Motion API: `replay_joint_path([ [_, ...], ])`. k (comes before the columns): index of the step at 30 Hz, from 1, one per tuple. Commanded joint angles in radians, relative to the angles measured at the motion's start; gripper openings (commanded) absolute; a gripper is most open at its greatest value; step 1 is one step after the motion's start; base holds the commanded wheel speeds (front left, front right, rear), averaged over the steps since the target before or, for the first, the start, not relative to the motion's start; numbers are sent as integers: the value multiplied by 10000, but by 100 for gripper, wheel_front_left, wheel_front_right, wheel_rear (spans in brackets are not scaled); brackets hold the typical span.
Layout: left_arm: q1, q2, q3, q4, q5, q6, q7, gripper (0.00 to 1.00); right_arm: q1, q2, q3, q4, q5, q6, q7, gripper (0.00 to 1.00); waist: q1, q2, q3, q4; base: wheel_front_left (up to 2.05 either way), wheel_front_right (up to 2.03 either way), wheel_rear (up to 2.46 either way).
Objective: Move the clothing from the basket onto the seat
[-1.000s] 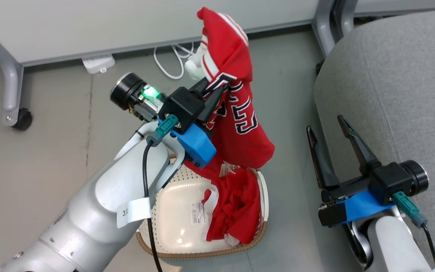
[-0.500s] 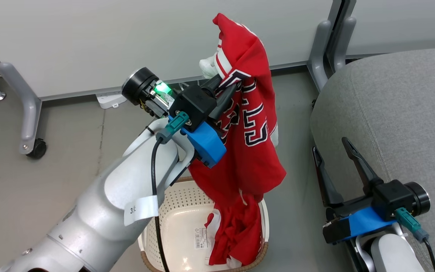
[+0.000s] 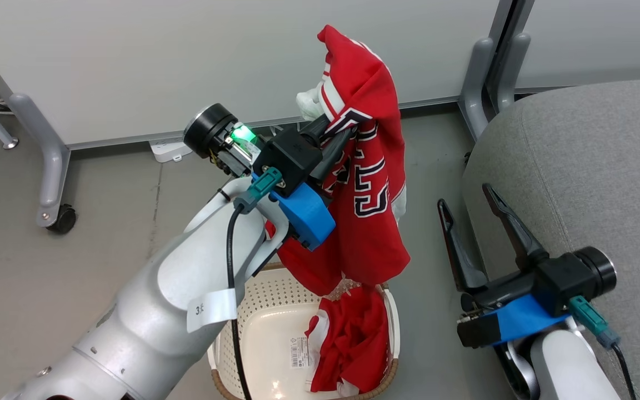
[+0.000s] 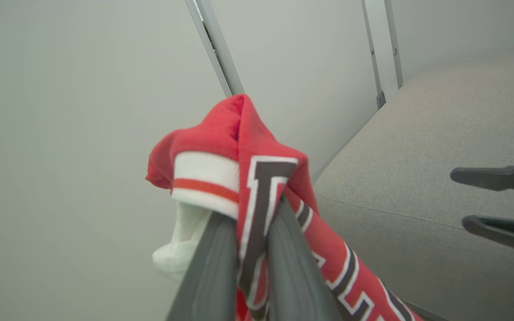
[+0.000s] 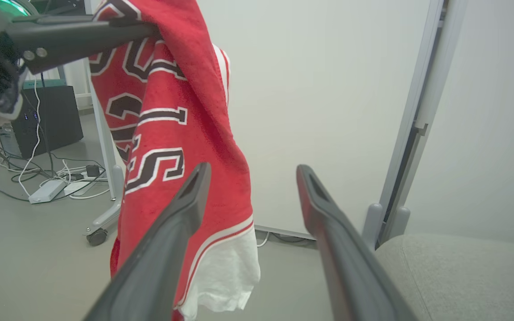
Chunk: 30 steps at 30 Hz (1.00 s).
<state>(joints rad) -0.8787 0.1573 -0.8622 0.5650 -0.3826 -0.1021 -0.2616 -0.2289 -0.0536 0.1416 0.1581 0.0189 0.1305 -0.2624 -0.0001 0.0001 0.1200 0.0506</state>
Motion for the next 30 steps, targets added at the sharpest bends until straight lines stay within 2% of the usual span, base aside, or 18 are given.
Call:
replay_joint_path([
  [1, 100, 3, 21, 11, 66, 20, -53, 0, -196, 22, 43, -63, -20, 4, -38, 100, 1, -1, 10, -1, 0, 0, 0],
  [14, -102, -296, -30, -49, 171, -51, -53, 0, -2090, -75, 1387, 536, 57, 5, -38, 100, 1, -1, 266, 246, 0, 0, 0],
  [30, -201, -599, -93, -237, 314, -153, -53, 0, -3504, 10, 1684, 3586, -264, 5, -38, 100, 1, -1, 495, 603, 0, 0, 0],
])
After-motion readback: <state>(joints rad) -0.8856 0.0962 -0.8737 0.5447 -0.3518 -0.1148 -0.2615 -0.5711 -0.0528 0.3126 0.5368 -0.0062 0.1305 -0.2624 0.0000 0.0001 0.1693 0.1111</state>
